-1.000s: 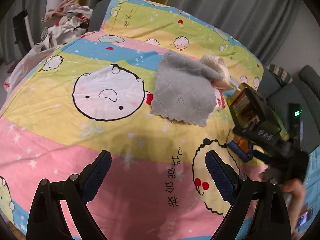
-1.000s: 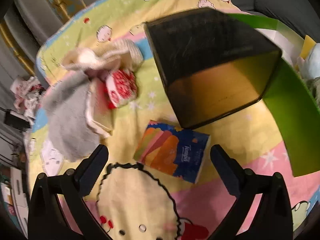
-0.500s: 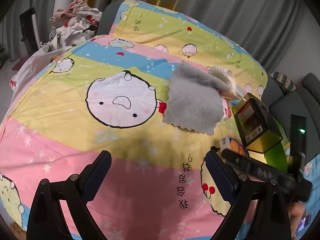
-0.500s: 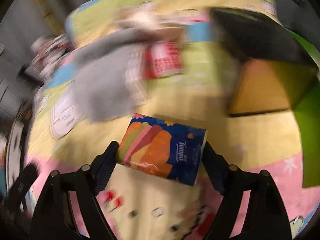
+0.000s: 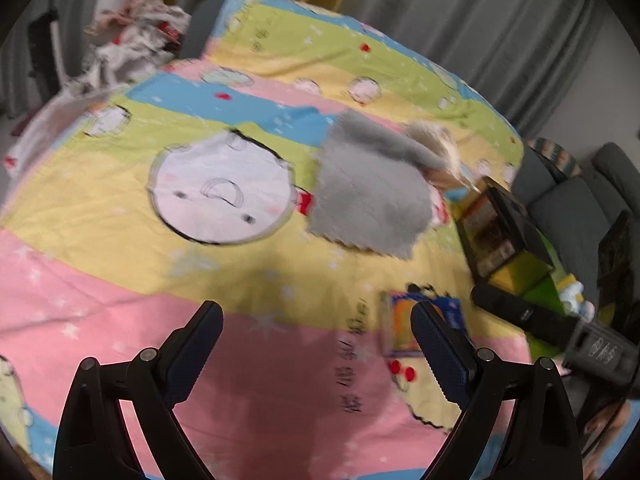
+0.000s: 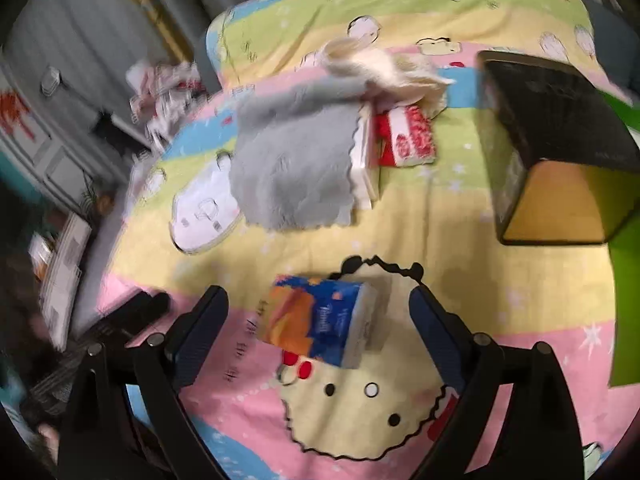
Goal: Organize soft objects
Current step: 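Grasp the Tempo tissue pack with the right gripper and lift it, then carry the tissue pack into the white box and open the right gripper, then move the right gripper back over the grey cloth on the quilt, then grasp the grey cloth with the right gripper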
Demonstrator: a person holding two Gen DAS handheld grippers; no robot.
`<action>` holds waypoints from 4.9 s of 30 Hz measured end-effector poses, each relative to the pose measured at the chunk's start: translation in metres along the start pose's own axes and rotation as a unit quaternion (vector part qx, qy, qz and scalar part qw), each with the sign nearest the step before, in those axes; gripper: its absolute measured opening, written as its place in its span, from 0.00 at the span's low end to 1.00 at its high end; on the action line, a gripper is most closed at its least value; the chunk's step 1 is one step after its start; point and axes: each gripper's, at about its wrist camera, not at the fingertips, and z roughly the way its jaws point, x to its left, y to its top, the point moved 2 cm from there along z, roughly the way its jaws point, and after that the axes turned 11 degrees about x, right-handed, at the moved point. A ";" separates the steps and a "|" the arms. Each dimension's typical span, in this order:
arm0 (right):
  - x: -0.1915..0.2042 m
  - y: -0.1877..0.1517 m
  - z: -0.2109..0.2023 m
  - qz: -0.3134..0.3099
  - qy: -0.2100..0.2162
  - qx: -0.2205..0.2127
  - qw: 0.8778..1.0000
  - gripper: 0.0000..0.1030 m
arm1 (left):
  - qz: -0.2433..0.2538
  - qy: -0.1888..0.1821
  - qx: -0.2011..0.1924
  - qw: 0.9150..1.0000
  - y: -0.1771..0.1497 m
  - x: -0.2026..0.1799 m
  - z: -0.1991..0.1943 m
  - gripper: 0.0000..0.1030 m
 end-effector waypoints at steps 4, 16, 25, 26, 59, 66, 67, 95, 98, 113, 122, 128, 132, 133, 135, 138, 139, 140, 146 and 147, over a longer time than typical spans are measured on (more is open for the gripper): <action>-0.001 0.000 0.008 0.021 0.039 0.016 0.999 0.72 | 0.014 -0.042 0.038 0.998 -0.008 -0.015 0.016 0.80; -0.008 -0.004 0.059 0.049 0.045 0.092 0.994 0.57 | 0.047 -0.054 0.075 0.995 -0.022 -0.041 0.050 0.45; -0.007 -0.004 0.057 0.038 0.036 0.083 0.995 0.51 | 0.071 -0.039 0.052 0.995 -0.024 -0.049 0.051 0.45; -0.006 -0.004 0.054 0.036 0.036 0.080 0.995 0.50 | 0.072 -0.035 0.049 0.996 -0.025 -0.050 0.051 0.45; -0.145 -0.018 -0.187 0.140 0.055 -0.246 0.958 0.50 | 0.299 -0.193 0.025 0.934 0.003 -0.326 0.046 0.45; -0.210 -0.017 -0.174 0.254 0.017 -0.232 0.939 0.50 | 0.355 -0.156 0.043 0.921 -0.003 -0.376 0.084 0.40; -0.218 -0.018 -0.171 0.265 0.023 -0.225 0.937 0.50 | 0.357 -0.153 0.053 0.920 -0.004 -0.379 0.091 0.40; -0.144 -0.020 -0.155 0.184 -0.101 -0.224 0.952 0.90 | 0.184 -0.091 -0.023 0.979 0.016 -0.181 -0.006 0.85; -0.123 -0.018 -0.147 0.159 -0.099 -0.218 0.958 0.91 | 0.140 -0.046 -0.031 0.989 0.016 -0.137 -0.011 0.85; -0.004 0.024 -0.053 0.051 -0.076 -0.148 0.985 0.92 | -0.003 0.063 -0.051 0.997 0.028 0.020 -0.010 0.85; 0.059 0.115 0.028 0.031 -0.120 -0.093 0.988 0.90 | -0.040 0.062 -0.051 0.996 0.036 0.052 -0.019 0.85; 0.080 0.145 0.071 -0.017 -0.168 -0.060 0.984 0.87 | -0.052 0.048 -0.045 0.996 0.039 0.061 -0.020 0.85; 0.081 0.150 0.098 -0.054 -0.211 -0.028 0.976 0.70 | -0.059 0.034 -0.044 0.997 0.040 0.065 -0.022 0.85; 0.079 0.151 0.102 -0.056 -0.222 -0.023 0.973 0.47 | -0.062 0.034 -0.044 0.997 0.040 0.066 -0.022 0.85; 0.066 0.152 0.102 -0.037 -0.235 -0.017 0.971 0.03 | -0.068 0.035 -0.042 0.996 0.040 0.069 -0.021 0.85; 0.056 0.151 0.085 -0.020 -0.182 -0.041 0.982 0.04 | -0.074 0.033 -0.038 0.996 0.040 0.071 -0.020 0.85; 0.055 0.150 0.079 -0.019 -0.171 -0.047 0.984 0.04 | -0.074 0.031 -0.037 0.996 0.040 0.070 -0.020 0.85; 0.055 0.148 0.068 -0.019 -0.155 -0.055 0.986 0.02 | -0.074 0.030 -0.037 0.996 0.041 0.070 -0.020 0.85; 0.077 0.140 0.024 -0.035 -0.097 -0.089 0.991 0.03 | -0.079 0.033 -0.033 0.996 0.039 0.071 -0.019 0.85; 0.084 0.139 0.018 -0.044 -0.085 -0.092 0.991 0.04 | -0.080 0.033 -0.032 0.996 0.039 0.071 -0.019 0.85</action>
